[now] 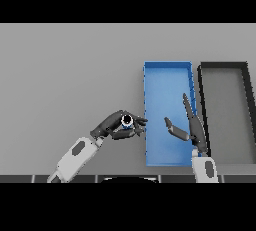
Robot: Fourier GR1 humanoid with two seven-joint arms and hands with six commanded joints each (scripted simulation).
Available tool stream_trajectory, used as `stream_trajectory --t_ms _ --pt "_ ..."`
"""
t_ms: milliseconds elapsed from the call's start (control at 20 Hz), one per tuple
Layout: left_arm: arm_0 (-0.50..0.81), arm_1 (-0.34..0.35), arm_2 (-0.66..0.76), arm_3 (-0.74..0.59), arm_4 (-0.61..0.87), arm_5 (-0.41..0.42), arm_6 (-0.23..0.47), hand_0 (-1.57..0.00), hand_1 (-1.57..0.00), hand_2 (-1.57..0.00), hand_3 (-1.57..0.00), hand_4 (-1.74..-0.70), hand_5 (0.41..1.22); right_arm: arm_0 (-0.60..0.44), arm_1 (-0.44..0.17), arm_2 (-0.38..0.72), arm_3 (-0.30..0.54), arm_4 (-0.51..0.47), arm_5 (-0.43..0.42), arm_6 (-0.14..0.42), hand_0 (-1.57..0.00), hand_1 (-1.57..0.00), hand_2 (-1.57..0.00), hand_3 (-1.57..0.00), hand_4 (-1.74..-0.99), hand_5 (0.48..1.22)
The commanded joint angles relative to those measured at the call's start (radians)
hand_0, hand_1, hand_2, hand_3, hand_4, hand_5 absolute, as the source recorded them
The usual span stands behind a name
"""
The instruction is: Pick up the blue pipe and place it into the blue bin.
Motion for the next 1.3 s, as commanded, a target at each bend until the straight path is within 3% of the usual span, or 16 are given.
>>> stream_trajectory --t_ms 0,300,400,500,700,900,1100,1250 --pt "0.0 0.005 0.001 -0.005 -0.002 0.004 0.01 -1.56 -1.57 -1.57 -1.5 -1.74 1.219 0.006 0.003 -0.003 -0.005 0.001 -0.008 0.014 0.0 0.0 0.0 0.0 -1.128 0.605" --pt "0.001 0.01 -0.001 -0.004 -0.013 0.008 0.035 -1.57 -1.57 -1.57 -1.49 -1.74 1.219 0.031 0.014 0.003 -0.03 0.006 -0.018 0.02 0.0 0.0 0.0 0.0 -1.176 0.605" --pt "0.0 0.003 -0.005 0.009 -0.022 0.011 0.041 -1.57 -1.57 -1.57 -1.5 -1.74 1.22 0.029 0.012 0.001 -0.059 -0.065 0.036 -0.024 0.0 0.0 0.0 0.0 -1.196 0.622" --pt "-0.001 0.005 -0.006 0.002 -0.022 0.008 0.035 -1.57 -1.57 -1.57 -1.5 -1.74 1.22 0.012 -0.029 -0.019 -0.116 -0.222 0.15 -0.021 0.0 0.0 0.0 0.0 -1.212 0.589" --pt "0.002 0.004 -0.015 -0.008 -0.03 0.009 0.038 -1.57 -1.57 -1.57 -1.49 -1.74 1.221 -0.061 -0.155 0.008 -0.248 -0.396 0.307 0.124 0.0 0.0 0.0 0.0 -1.303 0.515" --pt "-0.012 0.004 -0.009 -0.003 -0.035 0.008 0.035 -1.57 -1.57 -1.57 -1.49 -1.74 1.221 -0.187 -0.201 0.087 -0.316 -0.473 0.355 0.304 0.0 0.0 0.0 0.0 -1.306 0.502" --pt "-0.021 0.01 0.007 0.002 -0.02 -0.005 0.031 -1.57 -1.57 -1.57 -1.48 -1.74 1.221 -0.289 -0.201 0.162 -0.295 -0.44 0.415 0.344 0.0 0.0 0.0 0.0 -1.306 0.521" --pt "-0.017 -0.001 -0.003 0.009 -0.017 -0.018 0.024 -1.57 -1.57 -1.57 -1.49 -1.74 1.221 -0.374 -0.164 0.213 -0.263 -0.443 0.433 0.393 0.0 0.0 0.0 0.0 -1.253 0.529"
